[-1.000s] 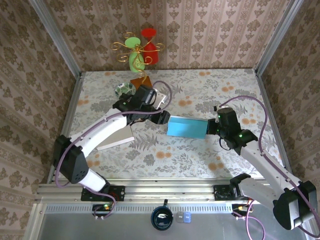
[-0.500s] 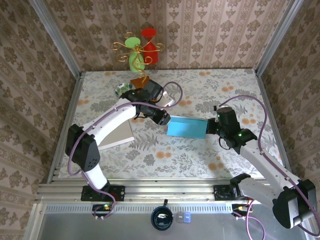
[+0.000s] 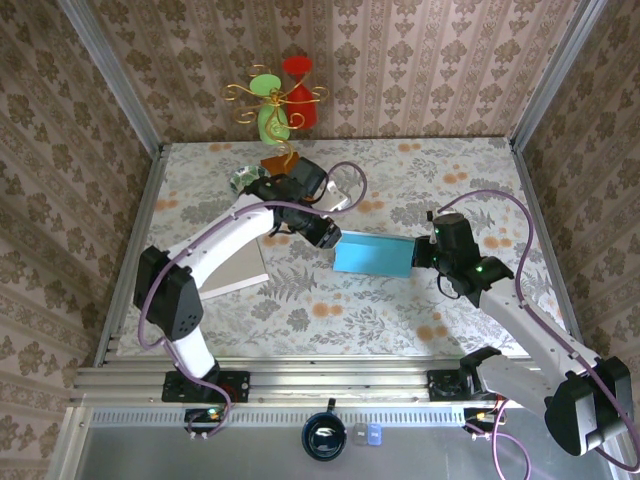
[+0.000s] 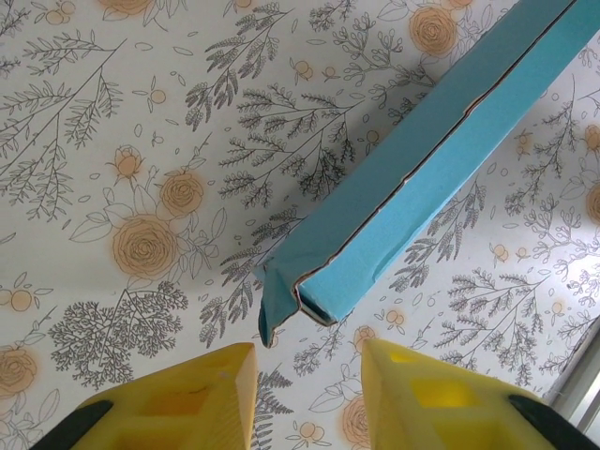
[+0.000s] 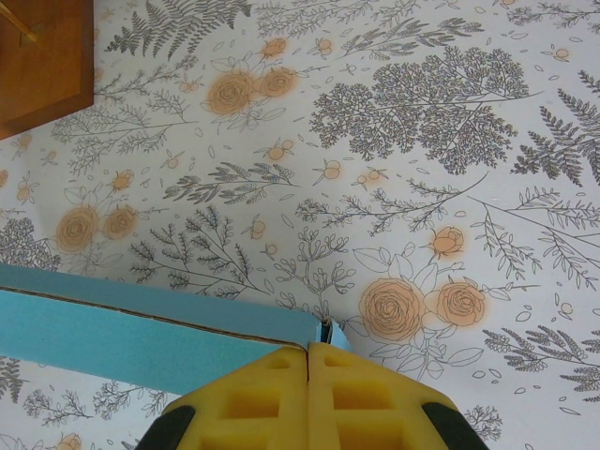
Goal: Fold the paper box
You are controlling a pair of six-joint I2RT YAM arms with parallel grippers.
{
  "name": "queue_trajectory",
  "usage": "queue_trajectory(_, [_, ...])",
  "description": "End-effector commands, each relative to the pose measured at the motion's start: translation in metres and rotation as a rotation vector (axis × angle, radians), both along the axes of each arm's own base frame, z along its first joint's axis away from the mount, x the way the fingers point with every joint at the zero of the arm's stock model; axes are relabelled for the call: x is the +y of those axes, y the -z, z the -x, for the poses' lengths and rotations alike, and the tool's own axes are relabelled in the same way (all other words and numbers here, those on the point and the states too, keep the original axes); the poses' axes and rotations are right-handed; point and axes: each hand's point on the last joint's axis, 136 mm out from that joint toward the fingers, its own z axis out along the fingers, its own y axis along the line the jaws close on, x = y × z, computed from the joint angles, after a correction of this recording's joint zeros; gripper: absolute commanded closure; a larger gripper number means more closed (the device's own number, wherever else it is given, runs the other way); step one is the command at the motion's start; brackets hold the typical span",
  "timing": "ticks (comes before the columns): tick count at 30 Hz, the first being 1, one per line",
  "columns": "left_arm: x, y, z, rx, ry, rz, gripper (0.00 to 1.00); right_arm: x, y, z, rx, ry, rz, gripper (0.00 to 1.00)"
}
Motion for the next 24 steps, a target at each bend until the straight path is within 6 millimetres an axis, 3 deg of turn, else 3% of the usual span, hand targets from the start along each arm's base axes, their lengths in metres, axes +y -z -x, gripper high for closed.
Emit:
queue_trajectory(1, [-0.003,-0.005,-0.008,-0.021,0.018,-0.006,0.62,-0.003,0.015,0.009,0.077,0.006,0.025,1.00])
queue_trajectory(10, [-0.005,0.000,-0.011,-0.005,0.027,-0.011,0.62,-0.003,0.016,0.010,0.081,0.006,0.025,1.00])
queue_trajectory(18, [-0.007,0.003,-0.015,0.004,0.021,-0.007,0.79,-0.003,0.016,0.008,0.083,0.003,0.023,1.00])
queue_trajectory(24, [-0.007,0.002,-0.018,-0.005,0.014,-0.012,0.80,-0.003,0.017,0.008,0.085,-0.001,0.022,1.00])
